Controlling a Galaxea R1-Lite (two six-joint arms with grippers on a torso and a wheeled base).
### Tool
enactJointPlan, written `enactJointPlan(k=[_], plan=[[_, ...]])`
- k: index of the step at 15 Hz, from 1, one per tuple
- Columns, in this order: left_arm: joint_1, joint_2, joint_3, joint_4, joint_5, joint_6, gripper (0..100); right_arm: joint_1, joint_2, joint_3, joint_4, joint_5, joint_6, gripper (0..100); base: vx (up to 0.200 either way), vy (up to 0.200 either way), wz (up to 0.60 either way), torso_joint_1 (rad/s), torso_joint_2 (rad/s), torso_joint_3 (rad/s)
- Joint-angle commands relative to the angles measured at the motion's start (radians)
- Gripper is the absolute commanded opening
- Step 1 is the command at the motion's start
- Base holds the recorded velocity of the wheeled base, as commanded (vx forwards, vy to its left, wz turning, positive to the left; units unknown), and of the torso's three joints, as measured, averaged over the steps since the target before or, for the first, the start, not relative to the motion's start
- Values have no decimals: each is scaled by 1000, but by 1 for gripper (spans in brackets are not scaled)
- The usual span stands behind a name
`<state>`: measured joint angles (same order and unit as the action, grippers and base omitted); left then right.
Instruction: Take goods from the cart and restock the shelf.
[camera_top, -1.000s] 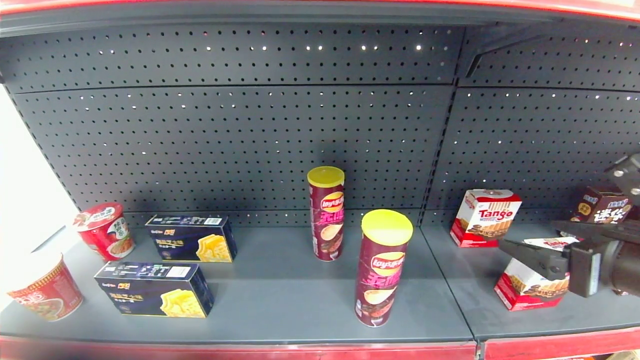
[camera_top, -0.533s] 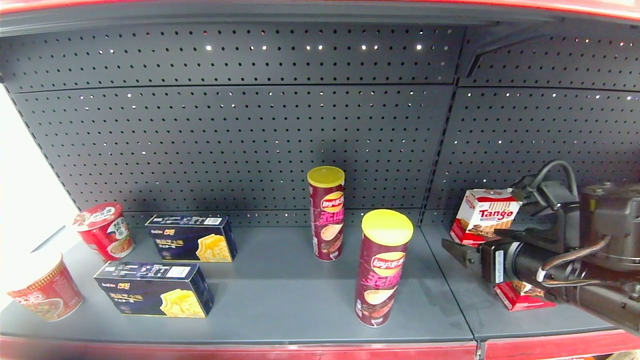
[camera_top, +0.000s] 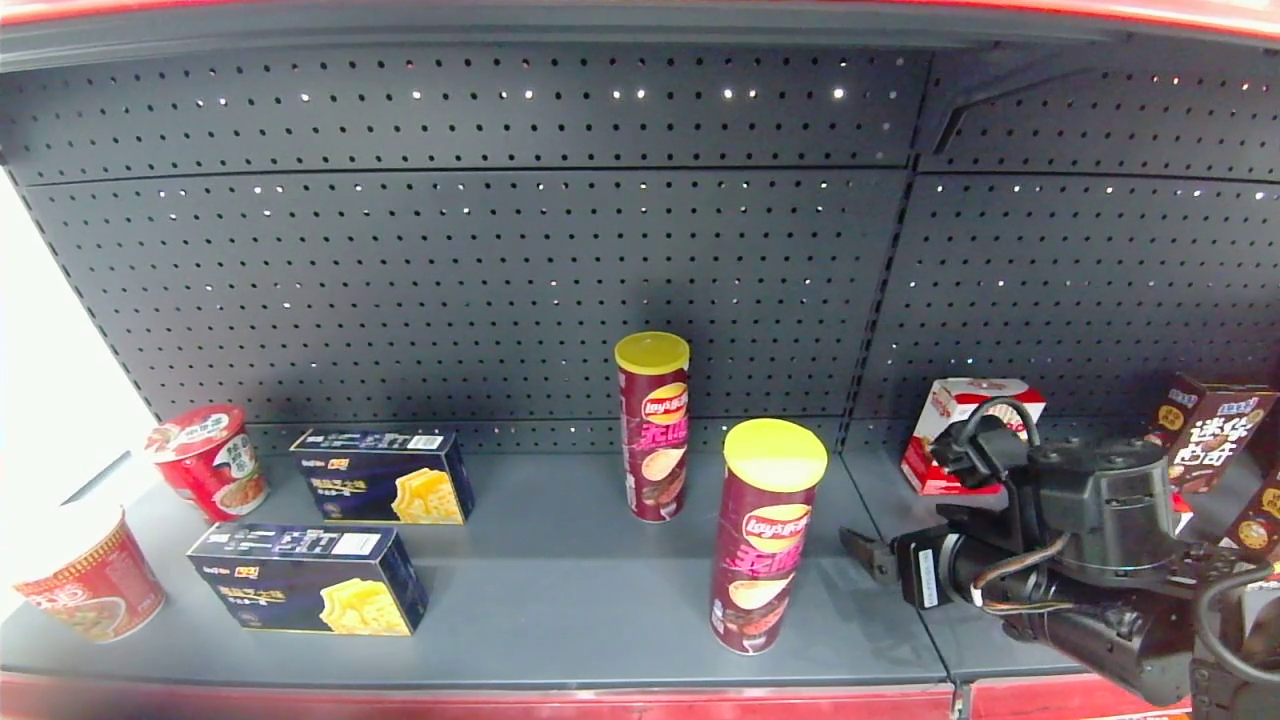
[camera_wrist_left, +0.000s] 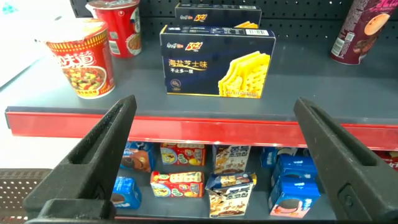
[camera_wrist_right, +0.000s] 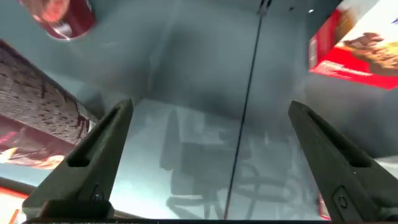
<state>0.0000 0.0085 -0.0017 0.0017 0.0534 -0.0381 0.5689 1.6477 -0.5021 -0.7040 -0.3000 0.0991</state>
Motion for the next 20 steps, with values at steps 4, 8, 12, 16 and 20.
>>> enactJointPlan(k=[4,8,12,16,20], plan=[[0,2,0,0,0,0,100,95,77,-12,-6,-80,88,100,0,0,0,0,0,0],[0,2,0,0,0,0,100,118,106,-53,-8,-82,90,100,0,0,0,0,0,0],[0,2,0,0,0,0,100,144,129,-85,-12,-83,88,100,0,0,0,0,0,0],[0,2,0,0,0,0,100,175,147,-99,-14,-85,88,100,0,0,0,0,0,0],[0,2,0,0,0,0,100,189,166,-121,-14,-85,88,100,0,0,0,0,0,0]])
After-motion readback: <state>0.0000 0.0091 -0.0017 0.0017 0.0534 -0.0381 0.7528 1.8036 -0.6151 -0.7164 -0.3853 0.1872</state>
